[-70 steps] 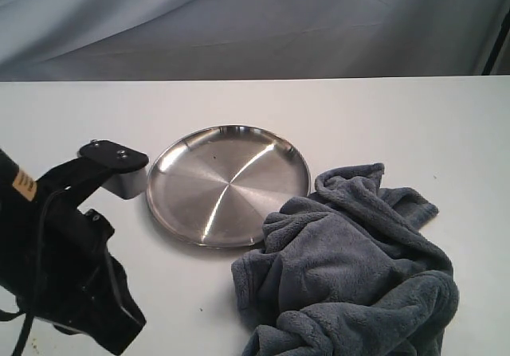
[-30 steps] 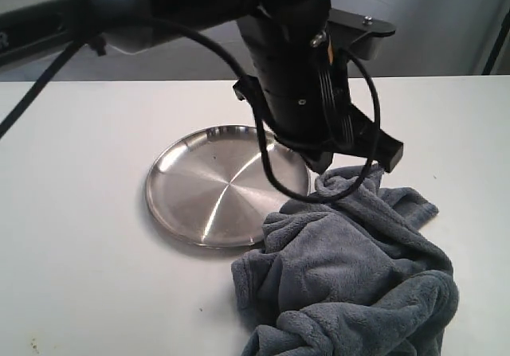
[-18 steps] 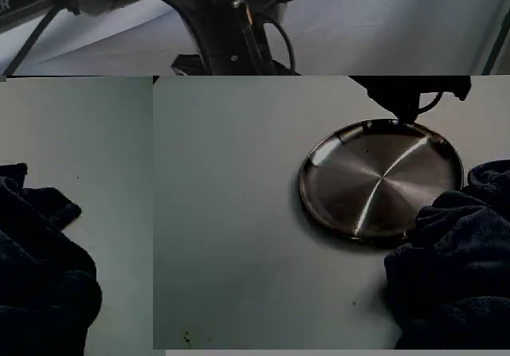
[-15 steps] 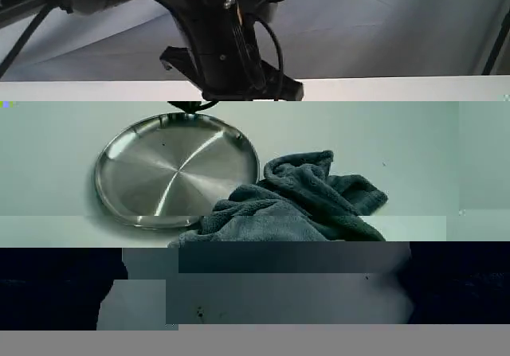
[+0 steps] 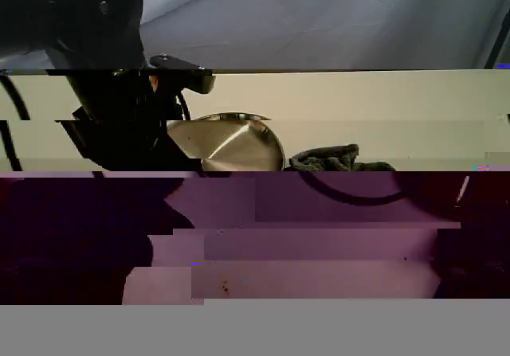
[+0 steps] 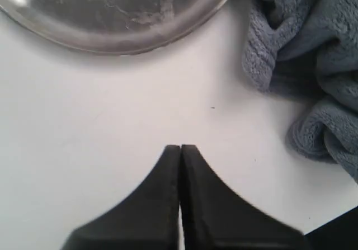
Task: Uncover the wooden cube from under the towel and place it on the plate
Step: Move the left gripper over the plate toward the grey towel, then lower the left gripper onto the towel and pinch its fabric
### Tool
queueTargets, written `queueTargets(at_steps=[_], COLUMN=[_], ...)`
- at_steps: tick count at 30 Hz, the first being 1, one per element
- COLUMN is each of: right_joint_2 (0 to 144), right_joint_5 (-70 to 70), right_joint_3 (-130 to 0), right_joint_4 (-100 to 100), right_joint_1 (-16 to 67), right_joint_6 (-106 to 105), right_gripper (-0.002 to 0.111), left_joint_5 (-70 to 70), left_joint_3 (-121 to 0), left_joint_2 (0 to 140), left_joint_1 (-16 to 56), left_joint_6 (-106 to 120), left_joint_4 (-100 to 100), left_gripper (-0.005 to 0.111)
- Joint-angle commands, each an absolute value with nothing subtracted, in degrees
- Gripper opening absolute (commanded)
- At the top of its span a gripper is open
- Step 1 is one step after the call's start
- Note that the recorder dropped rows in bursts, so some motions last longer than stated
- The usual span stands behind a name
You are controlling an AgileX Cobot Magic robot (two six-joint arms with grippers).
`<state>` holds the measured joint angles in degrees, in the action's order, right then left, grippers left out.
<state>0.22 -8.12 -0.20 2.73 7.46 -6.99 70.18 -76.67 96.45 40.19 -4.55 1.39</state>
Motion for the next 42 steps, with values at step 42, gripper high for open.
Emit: queueTargets(at_steps=[42], right_joint_2=[0.00], right_joint_5=[-7.76], right_joint_3=[0.00], right_joint_4=[3.06], right_joint_1=[7.62], right_joint_6=[-7.02], right_gripper=[0.000], left_joint_5=[67.01], left_joint_3=[-74.67], left_joint_2=[94.13], left_joint_1=[51.56], left_joint_6=[-5.65], left_joint_4=[2.78], left_gripper=[0.000])
